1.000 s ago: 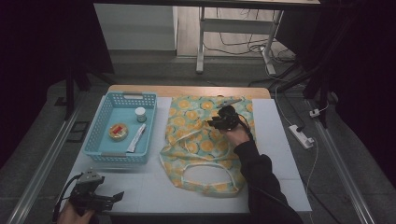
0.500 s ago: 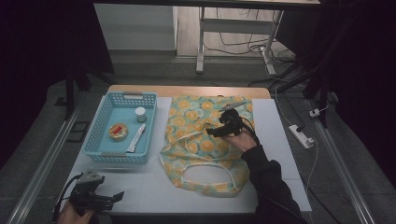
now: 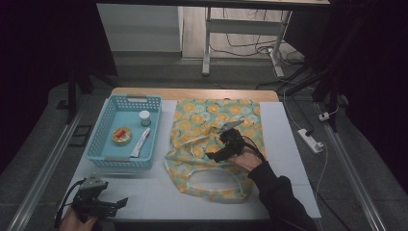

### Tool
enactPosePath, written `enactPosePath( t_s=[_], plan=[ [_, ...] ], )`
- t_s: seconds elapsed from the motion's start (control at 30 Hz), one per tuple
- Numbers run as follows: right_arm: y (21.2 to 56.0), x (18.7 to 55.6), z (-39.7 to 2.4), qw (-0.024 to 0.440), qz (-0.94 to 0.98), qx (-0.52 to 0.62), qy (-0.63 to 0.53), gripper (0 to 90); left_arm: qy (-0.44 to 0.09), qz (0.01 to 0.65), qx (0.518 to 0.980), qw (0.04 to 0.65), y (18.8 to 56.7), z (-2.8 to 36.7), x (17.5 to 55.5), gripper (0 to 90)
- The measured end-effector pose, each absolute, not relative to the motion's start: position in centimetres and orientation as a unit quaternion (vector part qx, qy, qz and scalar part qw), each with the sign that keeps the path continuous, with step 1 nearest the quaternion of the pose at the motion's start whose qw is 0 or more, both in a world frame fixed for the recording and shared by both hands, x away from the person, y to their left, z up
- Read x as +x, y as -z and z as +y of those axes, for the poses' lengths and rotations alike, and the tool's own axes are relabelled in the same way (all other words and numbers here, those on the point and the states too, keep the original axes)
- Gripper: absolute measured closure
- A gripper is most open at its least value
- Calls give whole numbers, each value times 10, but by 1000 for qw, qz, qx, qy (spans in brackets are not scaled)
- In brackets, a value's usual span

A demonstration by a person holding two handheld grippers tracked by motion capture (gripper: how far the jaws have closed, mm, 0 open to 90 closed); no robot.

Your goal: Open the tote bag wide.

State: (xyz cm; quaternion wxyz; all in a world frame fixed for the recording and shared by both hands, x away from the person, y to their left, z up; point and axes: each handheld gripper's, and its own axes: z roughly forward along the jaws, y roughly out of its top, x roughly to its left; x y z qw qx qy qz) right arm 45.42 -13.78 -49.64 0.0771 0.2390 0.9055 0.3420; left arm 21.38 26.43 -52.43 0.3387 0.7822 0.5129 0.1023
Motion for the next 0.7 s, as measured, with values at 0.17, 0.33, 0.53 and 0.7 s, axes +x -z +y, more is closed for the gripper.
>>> enactPosePath(
  t_s=[0.17, 0.33, 0.53, 0.7],
  plan=[
    [512, 447, -133, 66, 914, 231, -327, 0, -102, 513, 781, 340, 524, 264, 214, 12],
    [524, 444, -129, 70, 920, 223, -315, 0, -102, 512, 782, 340, 524, 264, 214, 12],
    [531, 440, -124, 87, 926, 210, -302, 17, -102, 512, 783, 340, 524, 264, 214, 12],
    [527, 436, -125, 87, 926, 200, -309, 196, -101, 512, 783, 339, 524, 264, 214, 12]
  ],
)
